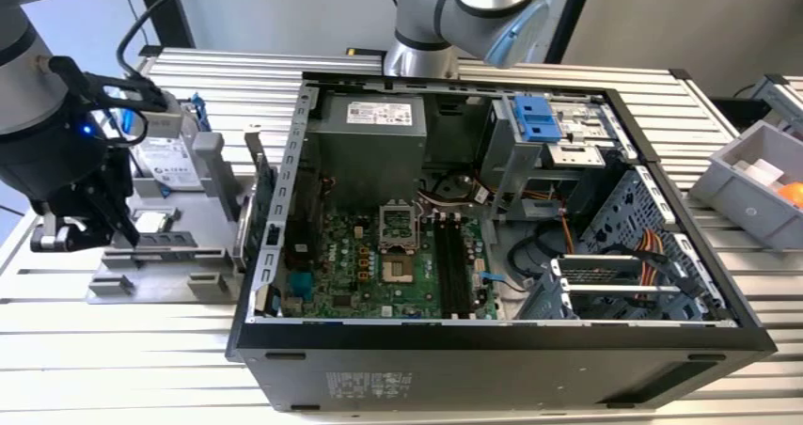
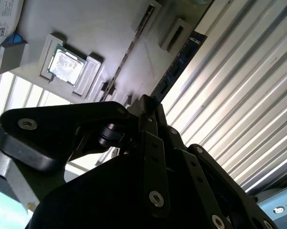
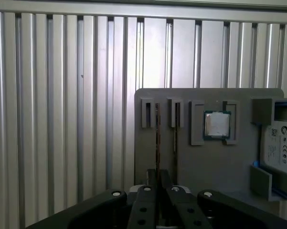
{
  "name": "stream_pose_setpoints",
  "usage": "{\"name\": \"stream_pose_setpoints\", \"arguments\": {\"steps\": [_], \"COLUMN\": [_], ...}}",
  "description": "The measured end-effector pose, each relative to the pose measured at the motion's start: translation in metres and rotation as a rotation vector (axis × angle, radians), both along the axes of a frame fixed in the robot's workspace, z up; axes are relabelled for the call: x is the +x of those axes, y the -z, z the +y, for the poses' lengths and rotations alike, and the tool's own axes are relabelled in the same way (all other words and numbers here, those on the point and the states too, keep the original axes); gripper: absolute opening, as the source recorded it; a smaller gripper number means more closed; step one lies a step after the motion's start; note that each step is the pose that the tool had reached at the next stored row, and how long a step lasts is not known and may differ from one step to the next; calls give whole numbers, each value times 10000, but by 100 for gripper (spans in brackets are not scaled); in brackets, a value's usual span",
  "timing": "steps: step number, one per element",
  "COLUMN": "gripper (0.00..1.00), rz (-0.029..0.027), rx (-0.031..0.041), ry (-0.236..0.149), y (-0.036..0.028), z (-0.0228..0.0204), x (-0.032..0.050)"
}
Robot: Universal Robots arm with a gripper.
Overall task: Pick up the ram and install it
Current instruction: 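Pick up the ram and move it above insertion slot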
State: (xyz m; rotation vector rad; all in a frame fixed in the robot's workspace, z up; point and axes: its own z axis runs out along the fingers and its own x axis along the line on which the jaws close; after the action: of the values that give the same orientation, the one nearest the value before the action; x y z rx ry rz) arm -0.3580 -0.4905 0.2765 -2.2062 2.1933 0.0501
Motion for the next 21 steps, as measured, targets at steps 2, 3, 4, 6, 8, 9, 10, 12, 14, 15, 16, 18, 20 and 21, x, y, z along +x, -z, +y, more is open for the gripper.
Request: {"name": "stream_pose_setpoints", "arguments": {"steps": [2, 3, 4, 6, 8, 9, 10, 12, 14, 15, 16, 18, 20, 21], "gripper": [0, 0, 0, 0, 0, 0, 0, 0, 0, 0, 0, 0, 0, 0], "rz": [2, 0, 1, -1, -1, 1, 3, 2, 1, 2, 1, 1, 1, 0], "rx": [-2, 0, -1, 0, 1, -2, -3, -2, -1, -2, -2, -1, -1, -1], "ry": [0, 1, 0, 0, 0, 0, 0, 0, 0, 0, 0, 0, 2, 3], "y": [-24, -34, -44, -55, -61, -66, -72, -85, -104, -115, -129, -151, -178, -193], "z": [0, 0, 0, 0, 0, 0, 0, 0, 0, 0, 0, 0, 0, 0], "x": [0, 0, 0, 0, 0, 0, 0, 0, 0, -1, 0, -1, -1, -1]}}
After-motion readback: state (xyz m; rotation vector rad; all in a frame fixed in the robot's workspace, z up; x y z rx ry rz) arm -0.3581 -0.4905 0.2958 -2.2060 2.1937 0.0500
